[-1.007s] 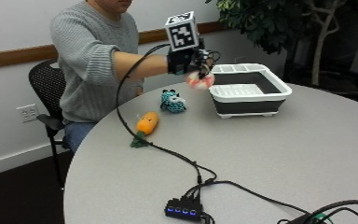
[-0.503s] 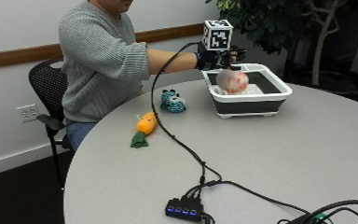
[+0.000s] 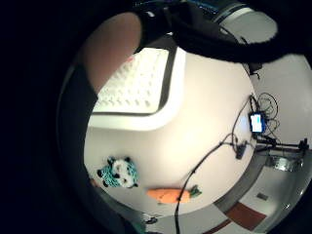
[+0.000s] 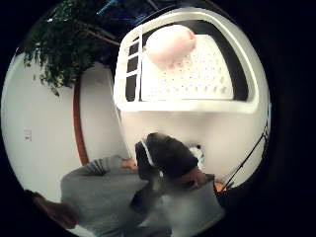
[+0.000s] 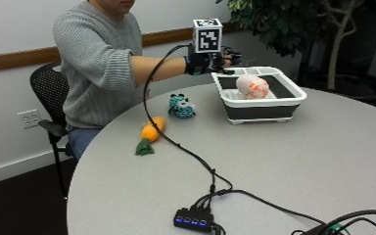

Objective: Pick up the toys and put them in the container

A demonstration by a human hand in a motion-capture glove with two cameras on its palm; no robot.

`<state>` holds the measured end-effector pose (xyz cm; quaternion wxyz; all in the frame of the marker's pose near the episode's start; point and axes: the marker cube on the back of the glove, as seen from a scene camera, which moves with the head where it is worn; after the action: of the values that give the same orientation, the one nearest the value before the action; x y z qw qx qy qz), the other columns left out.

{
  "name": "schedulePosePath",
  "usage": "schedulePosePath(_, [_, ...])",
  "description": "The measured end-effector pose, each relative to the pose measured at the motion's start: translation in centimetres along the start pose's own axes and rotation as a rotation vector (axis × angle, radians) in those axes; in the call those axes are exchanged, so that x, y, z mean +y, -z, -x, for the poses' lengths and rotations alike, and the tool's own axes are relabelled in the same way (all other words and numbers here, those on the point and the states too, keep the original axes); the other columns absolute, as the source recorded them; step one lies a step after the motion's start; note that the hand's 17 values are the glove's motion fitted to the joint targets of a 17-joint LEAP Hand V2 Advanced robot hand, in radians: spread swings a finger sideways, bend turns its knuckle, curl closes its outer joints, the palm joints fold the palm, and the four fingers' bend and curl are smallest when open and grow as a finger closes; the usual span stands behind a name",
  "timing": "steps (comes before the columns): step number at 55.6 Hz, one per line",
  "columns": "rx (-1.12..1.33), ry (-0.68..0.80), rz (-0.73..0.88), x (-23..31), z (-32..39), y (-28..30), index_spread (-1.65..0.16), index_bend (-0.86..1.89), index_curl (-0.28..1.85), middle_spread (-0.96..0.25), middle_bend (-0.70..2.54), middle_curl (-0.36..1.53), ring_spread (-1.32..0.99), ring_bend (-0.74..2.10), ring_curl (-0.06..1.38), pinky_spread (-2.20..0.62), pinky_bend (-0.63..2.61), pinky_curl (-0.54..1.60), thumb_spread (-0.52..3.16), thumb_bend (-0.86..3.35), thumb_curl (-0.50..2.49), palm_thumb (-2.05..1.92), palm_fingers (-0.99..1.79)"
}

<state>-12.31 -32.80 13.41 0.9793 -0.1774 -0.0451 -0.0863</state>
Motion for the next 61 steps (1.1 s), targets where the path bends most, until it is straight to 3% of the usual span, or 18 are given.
schedulePosePath(9, [0.023,-0.035,-0.017,7.5,-4.7,2.3,-0.32,0.14,0.33,-0.11,0.09,0.24,-0.06,0.15,0.29,0.06,0.85,0.38,1.18,-0.03,0.36,-0.03,-0.27])
schedulePosePath(14, [0.270,-0.061,-0.031,12.7,-10.4,2.8,-0.33,0.15,0.33,-0.11,0.10,0.23,-0.05,0.15,0.28,0.07,0.84,0.37,1.20,-0.03,0.35,-0.02,-0.24])
schedulePosePath(19, [0.041,-0.201,-0.058,16.1,-11.1,2.7,-0.34,0.17,0.33,-0.11,0.11,0.22,-0.06,0.14,0.26,0.07,0.83,0.37,1.22,-0.02,0.34,-0.01,-0.21])
schedulePosePath(28, [0.000,-0.222,-0.037,19.1,-11.4,-0.7,-0.34,0.17,0.33,-0.12,0.12,0.21,-0.06,0.16,0.25,0.07,0.81,0.36,1.24,-0.01,0.33,0.00,-0.18])
schedulePosePath(34, [-0.035,-0.267,0.013,21.1,-11.3,-6.1,-0.34,0.16,0.33,-0.12,0.12,0.21,-0.07,0.17,0.25,0.07,0.82,0.36,1.25,-0.01,0.32,0.00,-0.17])
schedulePosePath(39, [-0.066,-0.260,0.146,23.3,-10.4,-12.5,-0.34,0.16,0.32,-0.12,0.12,0.20,-0.07,0.17,0.24,0.07,0.82,0.36,1.25,-0.01,0.32,0.01,-0.16])
schedulePosePath(44, [0.065,-0.270,0.142,24.6,-8.3,-17.7,-0.35,0.15,0.32,-0.12,0.12,0.20,-0.08,0.19,0.25,0.07,0.84,0.36,1.25,-0.01,0.32,0.01,-0.15])
schedulePosePath(57, [0.128,-0.263,0.111,24.2,-8.2,-17.8,-0.38,0.14,0.26,-0.18,0.20,0.23,-0.23,0.54,0.35,0.04,0.89,0.37,1.26,-0.01,0.31,0.01,0.06])
schedulePosePath(61, [0.150,-0.271,0.033,23.7,-8.7,-17.7,-0.40,0.13,0.25,-0.21,0.32,0.27,-0.29,0.62,0.36,0.02,0.84,0.35,1.31,0.01,0.31,0.04,0.21])
